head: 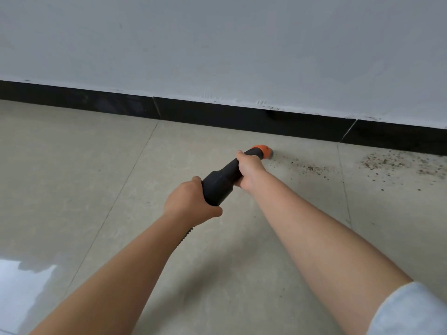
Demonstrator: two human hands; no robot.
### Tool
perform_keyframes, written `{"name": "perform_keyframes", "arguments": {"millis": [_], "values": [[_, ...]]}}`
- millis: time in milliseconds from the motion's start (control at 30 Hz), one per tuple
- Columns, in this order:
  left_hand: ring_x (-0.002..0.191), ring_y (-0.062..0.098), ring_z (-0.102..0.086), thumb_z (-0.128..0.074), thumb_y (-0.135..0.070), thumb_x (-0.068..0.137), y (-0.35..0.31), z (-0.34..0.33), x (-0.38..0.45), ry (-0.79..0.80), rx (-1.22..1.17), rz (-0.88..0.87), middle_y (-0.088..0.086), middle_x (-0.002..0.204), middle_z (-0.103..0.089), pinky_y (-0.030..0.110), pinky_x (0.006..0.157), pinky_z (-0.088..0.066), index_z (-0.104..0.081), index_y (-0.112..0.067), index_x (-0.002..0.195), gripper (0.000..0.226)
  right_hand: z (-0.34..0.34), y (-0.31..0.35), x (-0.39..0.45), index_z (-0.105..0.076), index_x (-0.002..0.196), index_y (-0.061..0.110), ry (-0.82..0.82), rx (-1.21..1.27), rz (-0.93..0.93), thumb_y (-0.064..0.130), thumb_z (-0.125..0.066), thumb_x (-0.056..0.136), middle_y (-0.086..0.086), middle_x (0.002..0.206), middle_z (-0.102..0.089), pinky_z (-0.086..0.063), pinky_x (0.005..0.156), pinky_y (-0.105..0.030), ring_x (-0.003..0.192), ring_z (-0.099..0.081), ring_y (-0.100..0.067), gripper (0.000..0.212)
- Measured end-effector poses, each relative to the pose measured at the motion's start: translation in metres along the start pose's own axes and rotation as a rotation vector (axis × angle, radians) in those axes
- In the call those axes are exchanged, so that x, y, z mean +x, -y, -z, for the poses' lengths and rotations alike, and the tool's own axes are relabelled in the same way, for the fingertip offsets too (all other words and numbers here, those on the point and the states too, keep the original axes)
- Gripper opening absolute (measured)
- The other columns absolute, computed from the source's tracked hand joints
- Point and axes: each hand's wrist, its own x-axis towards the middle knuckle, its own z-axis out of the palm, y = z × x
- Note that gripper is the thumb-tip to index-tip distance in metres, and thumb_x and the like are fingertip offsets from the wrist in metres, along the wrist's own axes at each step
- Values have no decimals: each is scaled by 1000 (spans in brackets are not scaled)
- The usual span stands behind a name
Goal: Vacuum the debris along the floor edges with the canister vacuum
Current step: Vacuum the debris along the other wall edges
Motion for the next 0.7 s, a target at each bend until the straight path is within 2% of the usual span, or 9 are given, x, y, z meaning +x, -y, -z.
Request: {"name": "perform_keyframes", "arguments": {"millis": [100, 333, 500, 600, 700], "values": [[71, 19, -52, -67, -28, 71, -7, -4, 0, -51, 35, -16, -6, 71, -44, 24, 48, -36, -39, -15, 93, 38, 6, 5, 0, -35, 135, 9, -27, 14, -15, 27, -52, 94, -14, 130, -50, -48, 93, -50, 116, -52, -34, 48], [71, 18, -52, -67, -30, 71, -12, -8, 0, -32, 24, -68, -7, 73, -45, 23, 49, -37, -39, -16, 94, 39, 17, 8, -1, -37, 134, 8, -71, -18, -5, 28, -51, 94, -14, 128, -51, -49, 92, -48, 115, -52, -33, 47], [76, 18, -53, -65, -35, 74, -15, -16, 0, -8, 50, -111, -3, 87, -52, 25, 57, -40, -41, -18, 98, 37, 33, 7, 0, -39, 130, 9, -116, -116, 10, 30, -50, 95, -14, 122, -52, -51, 91, -44, 113, -53, -32, 43], [78, 18, -51, -64, -36, 76, -13, -16, -2, -7, 87, -118, -3, 89, -50, 26, 61, -40, -43, -17, 103, 40, 33, 6, -5, -39, 129, 7, -108, -145, 16, 25, -53, 94, -14, 123, -51, -52, 90, -45, 112, -53, -33, 41], [76, 18, -50, -65, -36, 76, -13, -14, -3, -16, 93, -117, -3, 88, -49, 26, 59, -39, -41, -17, 100, 39, 29, 9, -10, -39, 129, 8, -115, -122, 0, 21, -55, 92, -13, 119, -51, -51, 91, -46, 112, -53, -33, 42]]}}
